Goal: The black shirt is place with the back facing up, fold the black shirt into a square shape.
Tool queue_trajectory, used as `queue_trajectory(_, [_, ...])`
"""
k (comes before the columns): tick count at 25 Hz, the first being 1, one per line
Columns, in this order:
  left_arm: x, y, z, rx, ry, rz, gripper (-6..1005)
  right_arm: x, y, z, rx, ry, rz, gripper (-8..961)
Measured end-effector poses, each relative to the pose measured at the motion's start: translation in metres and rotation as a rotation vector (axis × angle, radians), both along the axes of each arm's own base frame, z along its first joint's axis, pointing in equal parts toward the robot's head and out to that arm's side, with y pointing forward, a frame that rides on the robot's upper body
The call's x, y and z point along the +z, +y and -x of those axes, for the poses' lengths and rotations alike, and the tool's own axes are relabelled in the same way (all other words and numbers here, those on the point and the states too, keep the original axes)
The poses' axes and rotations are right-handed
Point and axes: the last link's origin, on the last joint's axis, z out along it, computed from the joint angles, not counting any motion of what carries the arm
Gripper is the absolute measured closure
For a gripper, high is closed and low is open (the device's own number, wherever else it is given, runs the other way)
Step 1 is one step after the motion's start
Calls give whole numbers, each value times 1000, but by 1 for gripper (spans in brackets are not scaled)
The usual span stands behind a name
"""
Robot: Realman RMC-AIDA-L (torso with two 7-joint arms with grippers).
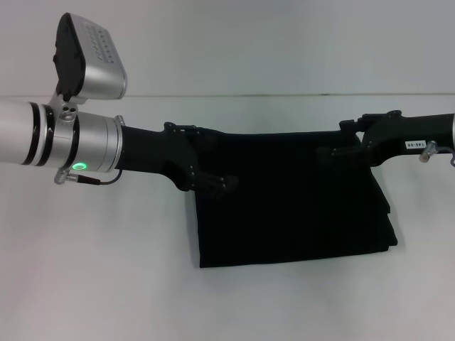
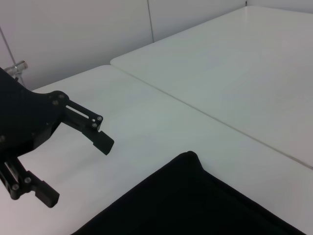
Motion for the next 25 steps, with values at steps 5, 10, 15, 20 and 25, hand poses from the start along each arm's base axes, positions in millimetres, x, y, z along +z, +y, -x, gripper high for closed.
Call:
queue_trajectory(5, [0,0,0,0,0,0,79,0,0,0,-1,1,-1,84])
queue_trajectory(10, [0,0,0,0,-1,0,80,0,0,0,2,2,-2,84])
queue_trajectory(15, [0,0,0,0,-3,-1,80,1,1,0,2,4,-4,85])
queue_trajectory(20, [0,0,-1,0,-4,-1,79,1,1,0,2,6,-6,85])
queue_trajectory(25, [0,0,-1,0,-6,-2,79,0,1,0,2,5,-5,84])
